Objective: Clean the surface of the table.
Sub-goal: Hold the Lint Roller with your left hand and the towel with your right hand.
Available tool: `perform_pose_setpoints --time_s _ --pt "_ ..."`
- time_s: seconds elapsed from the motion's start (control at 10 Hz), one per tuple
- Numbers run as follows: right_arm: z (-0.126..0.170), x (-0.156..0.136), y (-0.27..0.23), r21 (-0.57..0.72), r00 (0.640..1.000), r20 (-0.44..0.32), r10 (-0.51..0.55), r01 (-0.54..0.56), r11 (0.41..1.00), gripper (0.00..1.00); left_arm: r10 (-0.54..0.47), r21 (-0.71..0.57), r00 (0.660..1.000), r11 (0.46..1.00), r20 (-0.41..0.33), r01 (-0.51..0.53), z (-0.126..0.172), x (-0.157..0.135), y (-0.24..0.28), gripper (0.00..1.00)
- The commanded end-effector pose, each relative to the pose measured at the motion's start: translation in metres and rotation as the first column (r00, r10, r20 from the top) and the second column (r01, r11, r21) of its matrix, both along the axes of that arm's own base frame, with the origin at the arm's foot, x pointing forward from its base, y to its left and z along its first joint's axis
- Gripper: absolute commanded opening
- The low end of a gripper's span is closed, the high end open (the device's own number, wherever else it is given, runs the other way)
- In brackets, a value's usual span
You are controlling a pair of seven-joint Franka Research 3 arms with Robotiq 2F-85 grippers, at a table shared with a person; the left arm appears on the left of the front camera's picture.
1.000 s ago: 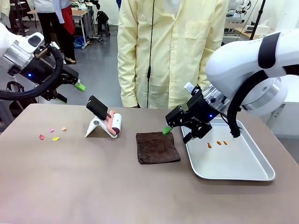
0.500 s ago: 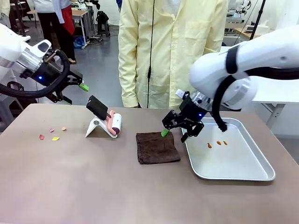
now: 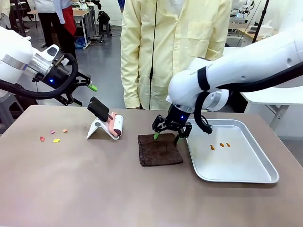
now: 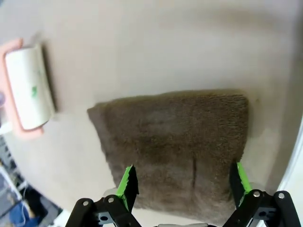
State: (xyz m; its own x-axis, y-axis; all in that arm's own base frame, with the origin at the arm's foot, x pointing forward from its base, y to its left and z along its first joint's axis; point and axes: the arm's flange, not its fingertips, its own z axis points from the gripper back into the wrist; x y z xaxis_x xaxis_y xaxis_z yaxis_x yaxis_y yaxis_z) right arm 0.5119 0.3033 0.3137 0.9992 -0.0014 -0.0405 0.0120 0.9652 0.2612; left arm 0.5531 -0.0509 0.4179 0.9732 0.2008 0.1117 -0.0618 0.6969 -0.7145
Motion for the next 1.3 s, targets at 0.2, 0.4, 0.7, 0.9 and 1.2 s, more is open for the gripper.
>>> perform_pose_setpoints --time_s 0.2,0.4,0.7,0.9,1.2 --pt "-0.002 0.000 0.013 -0.209 0.996 0.071 -0.055 0.069 0.976 1.00 -0.035 -0.034 0.999 0.999 0.002 0.035 -0.007 0.009 -0.002 1.00" --pt "-0.008 0.004 0.011 -0.214 0.999 0.038 -0.003 0.011 0.977 1.00 -0.042 -0.038 0.999 0.998 0.000 0.042 -0.009 0.010 -0.005 1.00" --pt "-0.009 0.002 0.008 -0.191 1.000 0.029 0.005 0.000 0.982 1.00 -0.047 -0.042 0.999 0.998 0.004 0.047 -0.011 0.012 -0.007 1.00" --pt "-0.008 0.004 0.009 -0.199 0.999 0.034 0.003 0.003 0.980 1.00 -0.069 -0.039 0.997 0.997 -0.029 0.067 -0.015 0.011 -0.011 1.00" --pt "-0.008 0.004 0.010 -0.190 0.999 0.031 0.008 -0.002 0.982 1.00 -0.083 -0.027 0.996 0.996 -0.035 0.082 -0.020 0.011 -0.018 1.00"
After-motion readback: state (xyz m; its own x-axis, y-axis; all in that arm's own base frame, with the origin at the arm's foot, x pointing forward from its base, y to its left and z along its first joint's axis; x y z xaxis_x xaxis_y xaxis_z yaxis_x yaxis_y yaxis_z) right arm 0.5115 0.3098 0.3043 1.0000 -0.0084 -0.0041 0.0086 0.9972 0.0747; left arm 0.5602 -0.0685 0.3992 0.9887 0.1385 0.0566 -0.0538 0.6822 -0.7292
